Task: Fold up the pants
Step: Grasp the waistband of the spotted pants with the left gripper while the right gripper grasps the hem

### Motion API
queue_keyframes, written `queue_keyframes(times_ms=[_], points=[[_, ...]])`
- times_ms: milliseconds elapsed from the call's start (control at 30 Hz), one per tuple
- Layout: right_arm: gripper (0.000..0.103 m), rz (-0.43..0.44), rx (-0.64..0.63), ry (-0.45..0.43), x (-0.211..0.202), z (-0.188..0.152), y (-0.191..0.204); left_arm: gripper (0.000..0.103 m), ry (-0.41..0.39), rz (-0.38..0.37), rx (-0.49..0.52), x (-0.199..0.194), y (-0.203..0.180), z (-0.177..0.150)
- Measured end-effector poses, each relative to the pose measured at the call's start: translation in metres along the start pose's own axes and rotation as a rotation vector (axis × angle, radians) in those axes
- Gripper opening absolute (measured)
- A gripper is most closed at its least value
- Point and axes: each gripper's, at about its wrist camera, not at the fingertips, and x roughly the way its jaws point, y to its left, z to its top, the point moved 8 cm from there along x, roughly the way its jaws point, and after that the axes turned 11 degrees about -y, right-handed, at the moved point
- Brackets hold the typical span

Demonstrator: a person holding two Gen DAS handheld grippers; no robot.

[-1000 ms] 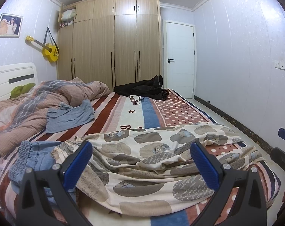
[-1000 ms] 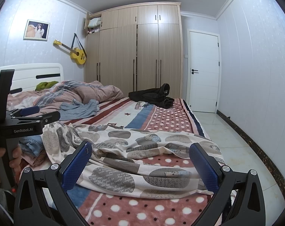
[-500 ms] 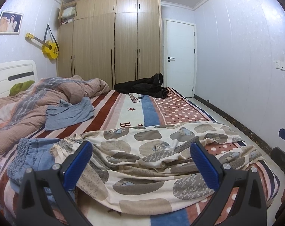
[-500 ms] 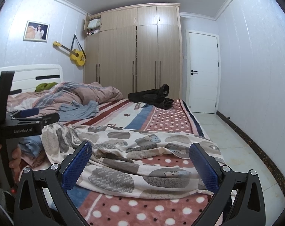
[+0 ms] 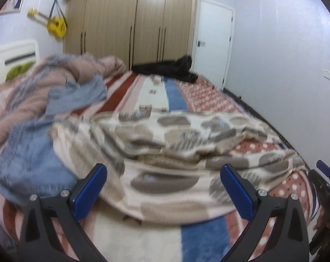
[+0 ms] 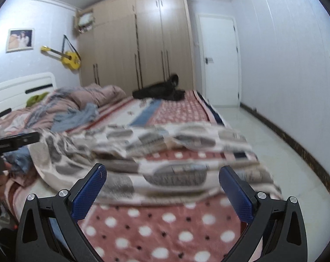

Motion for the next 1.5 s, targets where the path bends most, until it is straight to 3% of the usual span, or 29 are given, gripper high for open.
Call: queue_keyframes(times_ms=[133, 267, 500, 667, 700, 800, 900, 933, 1000, 1100, 1167, 1300, 1500], points=[[0.102, 0.003, 0.037, 0.061, 0.008, -0.024, -0.013, 0.102, 0.102, 0.023, -0.054, 0.015, 0.019, -0.035], [0.102, 0.012, 0.094, 0.095, 0.016, -0.036, -0.024, 0.101, 0.145, 0.02, -0.124, 0.029, 0.028, -0.053], [0.102, -0.037, 0.204, 0.178, 0.032, -0.06, -0.057, 0.087, 0.13, 0.043, -0.161, 0.052, 0.039, -0.053], [0.095, -0.025, 0.28, 0.194, 0.034, -0.065, -0.075, 0.069, 0.117, 0.065, -0.188, 0.072, 0.053, -0.043], [0.093, -0.026, 0.291, 0.197, 0.034, -0.066, -0.077, 0.063, 0.111, 0.067, -0.194, 0.074, 0.055, -0.042], [0.085, -0.032, 0.322, 0.212, 0.039, -0.067, -0.082, 0.015, 0.121, 0.071, -0.208, 0.081, 0.061, -0.039], [0.063, -0.016, 0.375, 0.234, 0.046, -0.064, -0.082, 0.005, 0.091, 0.031, -0.24, 0.075, 0.062, -0.027], [0.058, 0.022, 0.415, 0.251, 0.049, -0.065, -0.077, 0.004, 0.073, 0.021, -0.244, 0.07, 0.062, -0.02], [0.058, 0.096, 0.495, 0.311, 0.059, -0.072, -0.066, 0.004, 0.035, 0.005, -0.239, 0.057, 0.062, -0.004], [0.054, 0.052, 0.5, 0.314, 0.068, -0.074, -0.066, 0.004, 0.007, 0.021, -0.212, 0.043, 0.064, 0.013], [0.046, 0.029, 0.556, 0.293, 0.074, -0.072, -0.073, 0.004, -0.004, 0.02, -0.216, 0.036, 0.067, 0.021], [0.009, -0.103, 0.588, 0.263, 0.088, -0.072, -0.096, 0.004, 0.003, 0.013, -0.207, 0.033, 0.069, 0.024], [0.003, -0.179, 0.582, 0.224, 0.068, -0.066, -0.107, 0.004, 0.011, 0.018, -0.197, 0.026, 0.068, 0.02]])
